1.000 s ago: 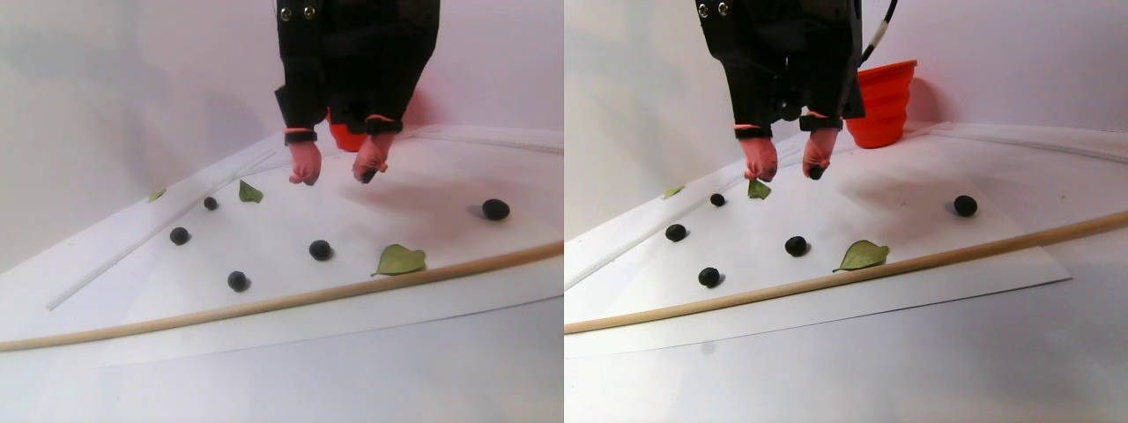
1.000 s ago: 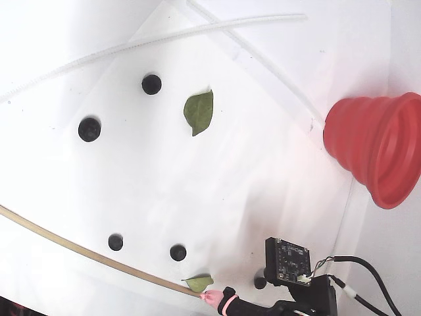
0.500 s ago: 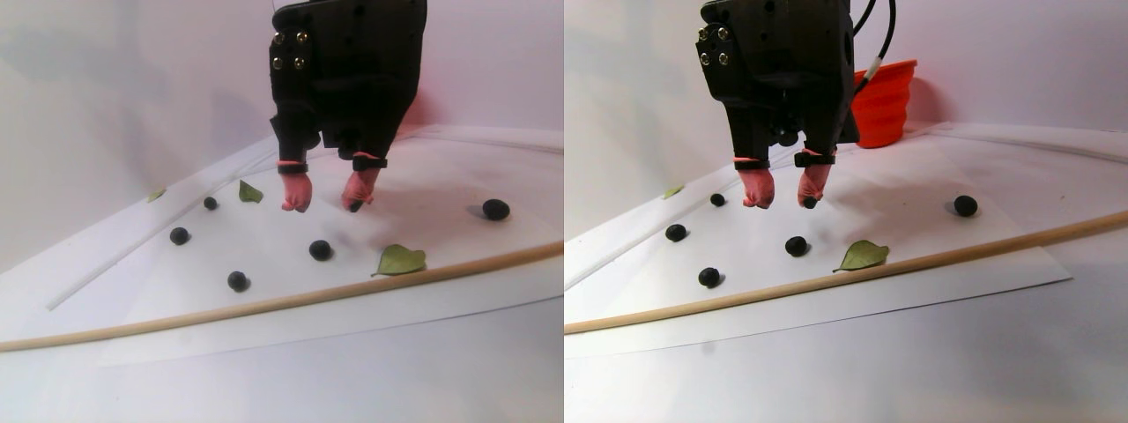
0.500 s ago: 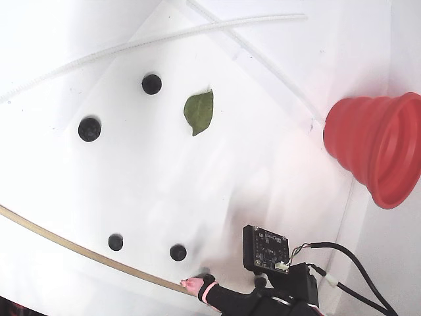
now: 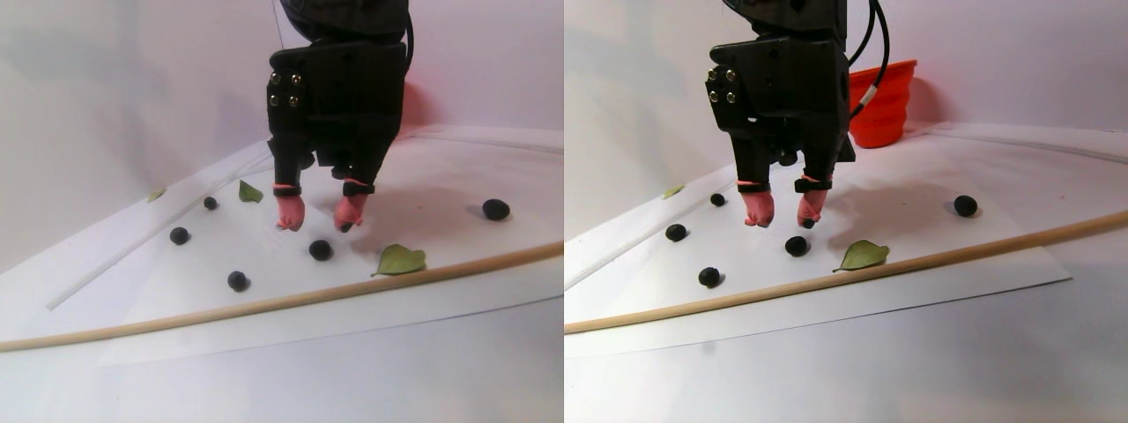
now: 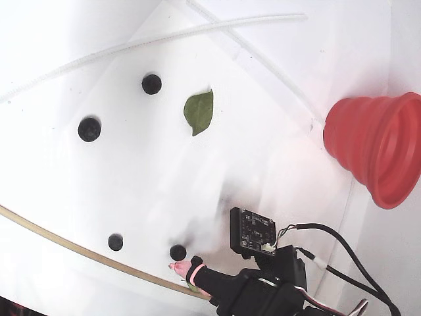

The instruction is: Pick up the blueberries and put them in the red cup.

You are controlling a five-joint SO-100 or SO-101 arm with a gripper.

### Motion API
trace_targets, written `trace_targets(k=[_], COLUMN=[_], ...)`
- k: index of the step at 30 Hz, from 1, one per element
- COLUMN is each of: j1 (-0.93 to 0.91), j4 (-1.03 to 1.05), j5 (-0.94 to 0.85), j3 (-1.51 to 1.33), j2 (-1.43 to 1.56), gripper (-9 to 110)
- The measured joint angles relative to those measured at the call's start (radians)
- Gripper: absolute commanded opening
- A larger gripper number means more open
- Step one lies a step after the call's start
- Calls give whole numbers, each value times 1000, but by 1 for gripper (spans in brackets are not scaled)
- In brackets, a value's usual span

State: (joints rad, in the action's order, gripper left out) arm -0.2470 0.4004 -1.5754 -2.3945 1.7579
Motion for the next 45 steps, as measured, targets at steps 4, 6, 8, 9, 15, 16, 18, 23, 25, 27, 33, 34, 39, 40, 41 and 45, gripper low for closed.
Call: trace_targets(k=[4, 6, 8, 9, 15, 16, 18, 23, 25, 27, 33, 34, 39, 40, 41, 45], j1=[0, 0, 0, 0, 0, 0, 0, 0, 0, 0, 0, 0, 0, 0, 0, 6], j4=[-26, -41, -51, -55, -77, -77, -86, -98, -100, -106, -127, -127, -127, -127, -127, -127], j5=[0, -3, -8, -9, -11, -11, -11, -11, -11, -11, -9, -9, -9, -9, -9, -9], j3=[12, 20, 29, 35, 49, 49, 49, 58, 61, 61, 61, 61, 69, 69, 69, 67], j2=[-38, -61, -81, -89, -109, -114, -126, -137, -144, -152, -183, -183, -186, -189, -189, -201], gripper=[19, 20, 20, 20, 20, 20, 20, 20, 20, 20, 20, 20, 20, 20, 20, 20])
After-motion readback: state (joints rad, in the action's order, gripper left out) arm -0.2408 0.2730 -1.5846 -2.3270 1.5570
